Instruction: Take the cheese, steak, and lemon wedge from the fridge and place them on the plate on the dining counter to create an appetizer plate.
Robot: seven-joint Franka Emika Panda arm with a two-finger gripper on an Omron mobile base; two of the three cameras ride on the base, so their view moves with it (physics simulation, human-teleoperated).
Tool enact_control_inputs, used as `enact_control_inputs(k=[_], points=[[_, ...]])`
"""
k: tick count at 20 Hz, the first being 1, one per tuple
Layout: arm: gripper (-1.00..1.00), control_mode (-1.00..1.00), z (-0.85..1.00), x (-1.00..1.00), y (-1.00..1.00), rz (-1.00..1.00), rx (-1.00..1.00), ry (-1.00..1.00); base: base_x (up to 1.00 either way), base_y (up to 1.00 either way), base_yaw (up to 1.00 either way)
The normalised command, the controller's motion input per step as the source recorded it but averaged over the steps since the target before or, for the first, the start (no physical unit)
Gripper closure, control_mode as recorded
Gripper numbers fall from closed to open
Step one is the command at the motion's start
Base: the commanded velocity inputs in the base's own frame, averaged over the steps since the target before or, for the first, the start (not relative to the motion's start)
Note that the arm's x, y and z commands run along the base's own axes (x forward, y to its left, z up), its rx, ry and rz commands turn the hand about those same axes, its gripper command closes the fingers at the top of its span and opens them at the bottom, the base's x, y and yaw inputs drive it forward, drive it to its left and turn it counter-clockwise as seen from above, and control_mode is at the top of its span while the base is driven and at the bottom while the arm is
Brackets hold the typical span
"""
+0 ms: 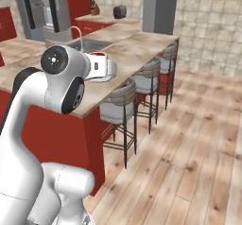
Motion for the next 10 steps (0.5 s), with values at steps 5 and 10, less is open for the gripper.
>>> enact_control_inputs(k=[5, 10], points=[[1.00, 1.00, 0.00, 0.00, 0.00, 0.00, 0.00, 0.00, 0.94, -0.95, 0.46], [1.00, 1.00, 0.00, 0.00, 0.00, 0.00, 0.00, 0.00, 0.94, -0.81, 0.48]])
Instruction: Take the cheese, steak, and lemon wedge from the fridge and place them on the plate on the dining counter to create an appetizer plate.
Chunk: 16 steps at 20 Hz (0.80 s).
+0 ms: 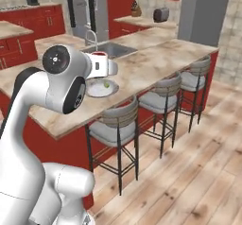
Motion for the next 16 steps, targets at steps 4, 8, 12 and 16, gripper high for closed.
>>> enact_control_inputs(k=[4, 8, 12, 16], points=[[1.00, 1.00, 0.00, 0.00, 0.00, 0.00, 0.00, 0.00, 0.84, -0.67, 0.48], [1.00, 1.00, 0.00, 0.00, 0.00, 0.00, 0.00, 0.00, 0.64, -0.77, 0.48], [1.00, 1.00, 0.00, 0.00, 0.00, 0.00, 0.00, 0.00, 0.48, -0.74, 0.46], [1.00, 1.00, 0.00, 0.00, 0.00, 0.00, 0.00, 0.00, 0.43, -0.53, 0.43]])
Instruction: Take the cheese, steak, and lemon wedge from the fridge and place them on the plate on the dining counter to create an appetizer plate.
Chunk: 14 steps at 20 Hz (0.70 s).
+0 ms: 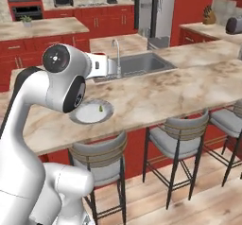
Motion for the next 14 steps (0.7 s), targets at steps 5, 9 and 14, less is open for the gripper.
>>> enact_control_inputs(k=[5, 9, 14], points=[[1.00, 1.00, 0.00, 0.00, 0.00, 0.00, 0.00, 0.00, 0.32, -0.21, 0.39], [1.00, 1.00, 0.00, 0.00, 0.00, 0.00, 0.00, 0.00, 0.41, -0.07, 0.39], [1.00, 1.00, 0.00, 0.00, 0.00, 0.00, 0.00, 0.00, 0.48, -0.14, 0.41]])
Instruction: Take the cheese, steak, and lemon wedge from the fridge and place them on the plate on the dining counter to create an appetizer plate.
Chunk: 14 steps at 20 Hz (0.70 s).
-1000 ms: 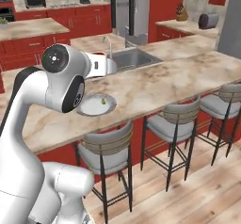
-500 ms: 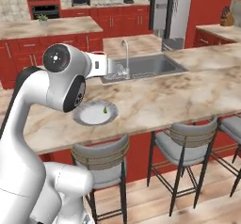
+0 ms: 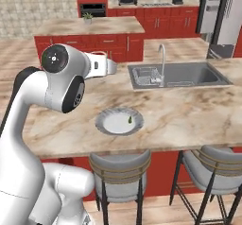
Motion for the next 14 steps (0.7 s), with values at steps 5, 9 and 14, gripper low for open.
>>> enact_control_inputs(k=[5, 9, 14], points=[[1.00, 1.00, 0.00, 0.00, 0.00, 0.00, 0.00, 0.00, 0.51, -0.24, 0.37], [1.00, 1.00, 0.00, 0.00, 0.00, 0.00, 0.00, 0.00, 0.06, -0.58, 0.14], [1.00, -1.00, -0.11, 0.00, -0.13, 0.00, 0.00, 0.00, 0.00, -0.32, 0.01]])
